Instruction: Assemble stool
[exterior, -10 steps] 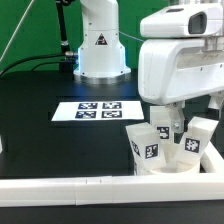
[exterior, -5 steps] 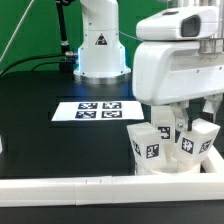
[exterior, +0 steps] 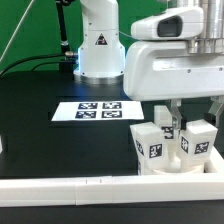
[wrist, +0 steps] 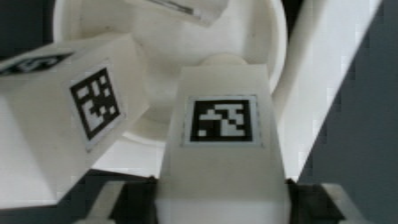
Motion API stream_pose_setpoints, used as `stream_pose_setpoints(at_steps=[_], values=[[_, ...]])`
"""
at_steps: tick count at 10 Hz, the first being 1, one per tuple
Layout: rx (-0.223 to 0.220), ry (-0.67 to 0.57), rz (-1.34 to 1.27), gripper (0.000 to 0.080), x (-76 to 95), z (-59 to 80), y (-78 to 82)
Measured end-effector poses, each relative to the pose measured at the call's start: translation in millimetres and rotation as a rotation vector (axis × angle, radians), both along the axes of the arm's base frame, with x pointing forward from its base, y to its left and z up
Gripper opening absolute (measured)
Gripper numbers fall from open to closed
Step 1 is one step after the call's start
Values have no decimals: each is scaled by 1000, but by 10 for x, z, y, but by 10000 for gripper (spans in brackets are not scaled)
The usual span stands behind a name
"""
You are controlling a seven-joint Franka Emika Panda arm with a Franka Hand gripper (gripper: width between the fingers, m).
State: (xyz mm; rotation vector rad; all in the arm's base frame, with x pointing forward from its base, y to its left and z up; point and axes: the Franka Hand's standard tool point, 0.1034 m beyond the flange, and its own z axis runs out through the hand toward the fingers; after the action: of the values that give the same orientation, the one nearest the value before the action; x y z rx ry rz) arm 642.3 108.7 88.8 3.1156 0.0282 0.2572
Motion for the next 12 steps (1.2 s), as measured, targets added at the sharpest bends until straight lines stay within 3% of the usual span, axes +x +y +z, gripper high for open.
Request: stream_pose_setpoints(at_steps=[4, 6, 12], values=[[109, 27, -609, 334, -29, -1, -4], [189, 50, -885, 334, -30, -6, -19], [251, 64, -1283, 334, -43, -12, -22]])
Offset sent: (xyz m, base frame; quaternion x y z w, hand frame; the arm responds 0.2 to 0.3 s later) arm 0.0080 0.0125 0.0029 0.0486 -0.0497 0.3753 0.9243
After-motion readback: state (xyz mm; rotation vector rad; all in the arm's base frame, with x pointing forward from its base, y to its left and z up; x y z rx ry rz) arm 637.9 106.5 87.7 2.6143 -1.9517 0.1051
